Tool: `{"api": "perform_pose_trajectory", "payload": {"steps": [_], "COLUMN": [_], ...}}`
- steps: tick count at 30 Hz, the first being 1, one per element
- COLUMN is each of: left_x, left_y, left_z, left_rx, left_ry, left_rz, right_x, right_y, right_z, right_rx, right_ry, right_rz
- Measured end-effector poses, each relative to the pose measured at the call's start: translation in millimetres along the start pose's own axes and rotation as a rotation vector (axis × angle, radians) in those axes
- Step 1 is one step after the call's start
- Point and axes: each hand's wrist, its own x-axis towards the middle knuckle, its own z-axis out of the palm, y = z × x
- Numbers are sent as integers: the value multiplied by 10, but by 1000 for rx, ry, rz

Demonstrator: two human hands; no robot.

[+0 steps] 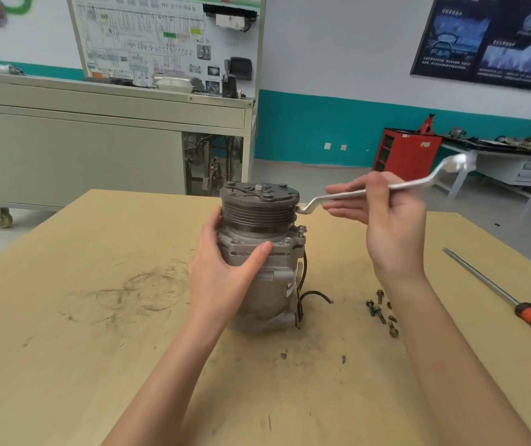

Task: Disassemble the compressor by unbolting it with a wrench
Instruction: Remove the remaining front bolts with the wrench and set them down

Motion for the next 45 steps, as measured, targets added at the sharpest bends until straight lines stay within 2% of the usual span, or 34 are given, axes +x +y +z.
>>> {"api": "perform_pose_trajectory", "payload": {"steps": [5,9,12,17,23,30,38,45], "left_x": [9,3,2,2,2,5,0,-4], "left_y": [1,-2,2,3,-18,-30,-24,-24], "left_z": [-4,-8,-7,-4,3,-3,-13,-7], "left_rx": [9,11,10,6,4,-2,-8,3], "left_ry": [1,1,1,-3,2,3,2,3], "left_rz": [14,22,21,16,9,7,9,8], "right_x": [-289,-368,-393,-371,-461,-629,-627,-643], "right_y": [42,166,155,143,139,187,138,110], "right_z": [56,52,44,7,70,173,202,160], "right_rx": [-288,-399,-297,-374,-377,-225,-293,-171], "right_ry": [-95,-91,-106,-64,-109,52,43,7], "right_rz": [-352,-479,-442,-435,-346,-238,-269,-134]}}
